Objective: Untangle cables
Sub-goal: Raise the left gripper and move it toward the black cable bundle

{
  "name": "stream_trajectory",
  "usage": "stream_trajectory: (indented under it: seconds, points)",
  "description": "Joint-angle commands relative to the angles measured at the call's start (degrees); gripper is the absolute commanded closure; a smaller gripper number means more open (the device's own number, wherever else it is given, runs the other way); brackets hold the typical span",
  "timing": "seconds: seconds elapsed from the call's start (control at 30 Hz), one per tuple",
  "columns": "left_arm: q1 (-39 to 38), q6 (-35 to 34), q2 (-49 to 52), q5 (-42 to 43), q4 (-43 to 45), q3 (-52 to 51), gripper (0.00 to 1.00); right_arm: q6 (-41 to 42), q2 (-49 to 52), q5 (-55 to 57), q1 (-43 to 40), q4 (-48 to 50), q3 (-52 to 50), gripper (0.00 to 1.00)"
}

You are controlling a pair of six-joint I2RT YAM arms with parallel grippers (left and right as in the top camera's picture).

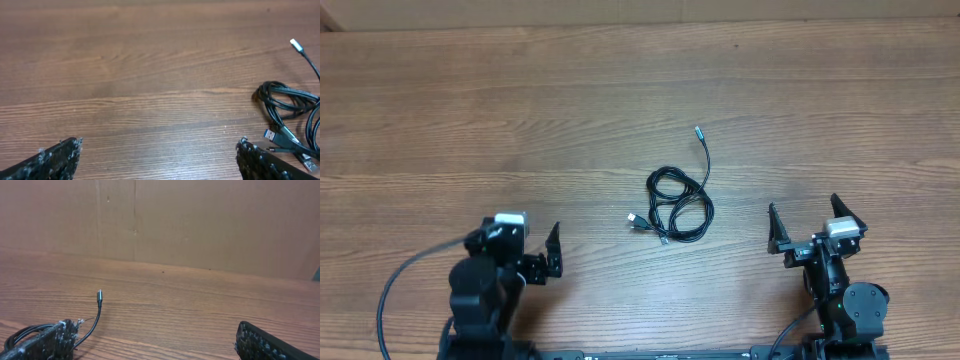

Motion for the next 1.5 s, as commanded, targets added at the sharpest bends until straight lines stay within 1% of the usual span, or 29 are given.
stream_trajectory:
  seconds: [0.0,0.13,0.3,0.43,0.7,0.9,1.13,1.3,1.47]
  points:
    - [0.57,0.85,4.98,1.09,0.04,4.28,0.00,-0.26,-0.57,0.50,0.22,0.26,-0.59,0.00]
    - [0.57,0.83,10.62,1.73,-1.92,6.78,0.00,-0.24,-0.57,0.50,0.22,0.26,-0.59,0.00]
    - [0.57,0.81,16.68,1.99,-8.28,10.51,0.00,-0.24,-0.57,0.50,0.22,0.26,-0.59,0.00]
    - [0.57,0.83,20.35,2.38,-10.78,13.86,0.00,-0.24,-0.57,0.50,0.22,0.26,-0.59,0.00]
    - [0.57,0.63,26.91,3.56,-10.86,15.34,0.00,-0.24,-0.57,0.50,0.22,0.26,-0.59,0.00]
    - [0.57,0.61,32.41,7.63,-10.23,15.37,0.00,-0.24,-0.57,0.50,0.22,0.26,-0.59,0.00]
    - [0.57,0.63,35.76,8.07,-9.81,16.70,0.00,-0.24,-0.57,0.50,0.22,0.26,-0.59,0.00]
    - [0.57,0.90,38.42,10.84,-10.14,18.95,0.00,-0.24,-0.57,0.50,0.22,0.26,-0.59,0.00]
    - [0.50,0.87,40.83,11.43,-10.88,19.74,0.00,-0.24,-0.57,0.50,0.22,0.26,-0.59,0.00]
